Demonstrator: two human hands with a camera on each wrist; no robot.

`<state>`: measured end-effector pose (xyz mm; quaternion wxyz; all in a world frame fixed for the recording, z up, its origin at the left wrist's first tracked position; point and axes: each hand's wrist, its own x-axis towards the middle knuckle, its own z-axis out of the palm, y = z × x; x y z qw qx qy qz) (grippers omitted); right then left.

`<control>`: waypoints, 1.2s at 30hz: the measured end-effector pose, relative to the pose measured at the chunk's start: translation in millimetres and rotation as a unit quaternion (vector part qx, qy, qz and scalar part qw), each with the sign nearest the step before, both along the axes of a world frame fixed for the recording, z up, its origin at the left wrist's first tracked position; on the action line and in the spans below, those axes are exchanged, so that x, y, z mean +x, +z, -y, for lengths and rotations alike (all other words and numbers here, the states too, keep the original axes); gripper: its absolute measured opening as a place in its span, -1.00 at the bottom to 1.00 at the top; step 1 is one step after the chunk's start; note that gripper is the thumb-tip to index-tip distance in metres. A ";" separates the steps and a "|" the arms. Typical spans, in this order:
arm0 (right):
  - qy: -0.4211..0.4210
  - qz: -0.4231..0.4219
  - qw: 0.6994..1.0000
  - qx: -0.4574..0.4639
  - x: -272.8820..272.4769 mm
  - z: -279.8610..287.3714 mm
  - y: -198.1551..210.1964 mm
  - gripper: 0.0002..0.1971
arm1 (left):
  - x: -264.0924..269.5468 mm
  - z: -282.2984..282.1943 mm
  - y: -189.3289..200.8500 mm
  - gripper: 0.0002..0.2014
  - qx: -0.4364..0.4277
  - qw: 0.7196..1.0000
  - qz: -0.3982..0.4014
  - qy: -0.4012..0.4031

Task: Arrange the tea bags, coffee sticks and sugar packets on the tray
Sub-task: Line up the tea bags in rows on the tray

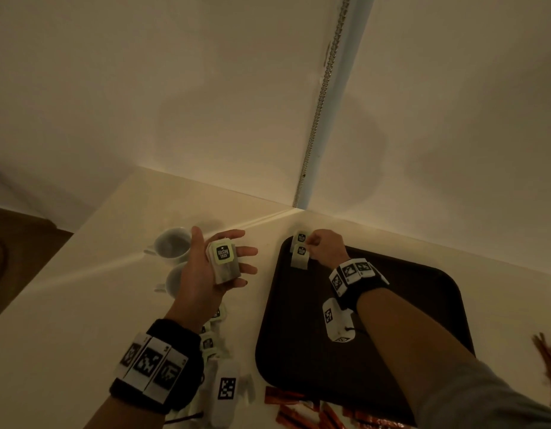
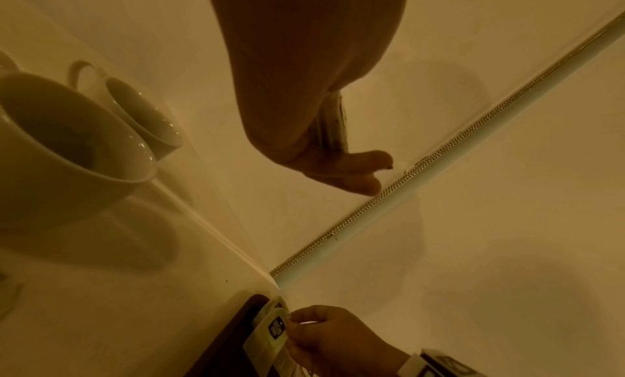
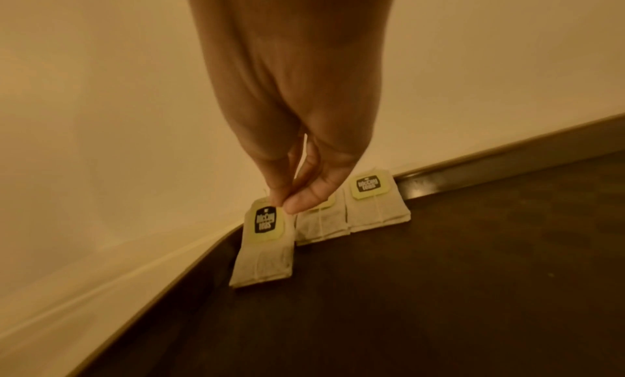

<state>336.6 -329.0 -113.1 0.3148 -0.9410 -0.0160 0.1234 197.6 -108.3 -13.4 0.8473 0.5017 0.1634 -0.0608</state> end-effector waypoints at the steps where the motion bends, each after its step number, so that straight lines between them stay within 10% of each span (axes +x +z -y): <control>1: -0.004 -0.001 1.000 -0.001 2.3 -1.2 -1.6 -0.90 | 0.6 0.4 -0.6 -0.27 0.002 1.000 -0.002 0.000; 14: -0.040 0.054 0.996 0.061 5.2 -23.6 15.3 -0.87 | 5.1 0.9 -3.7 -0.24 -0.008 1.000 -0.019 -0.017; 20: 0.213 0.072 0.942 0.248 -45.0 -66.4 117.3 -0.84 | 8.9 11.9 1.7 -0.22 0.012 0.999 -0.017 -0.043; 31: 0.251 0.106 0.948 0.165 -45.6 -64.5 161.2 -0.87 | 7.6 18.1 19.3 -0.30 0.026 0.994 0.035 -0.098; 36: 0.271 0.164 0.937 0.147 -50.0 -59.7 197.6 -0.91 | 4.4 22.2 23.0 -0.66 0.083 0.991 0.103 -0.037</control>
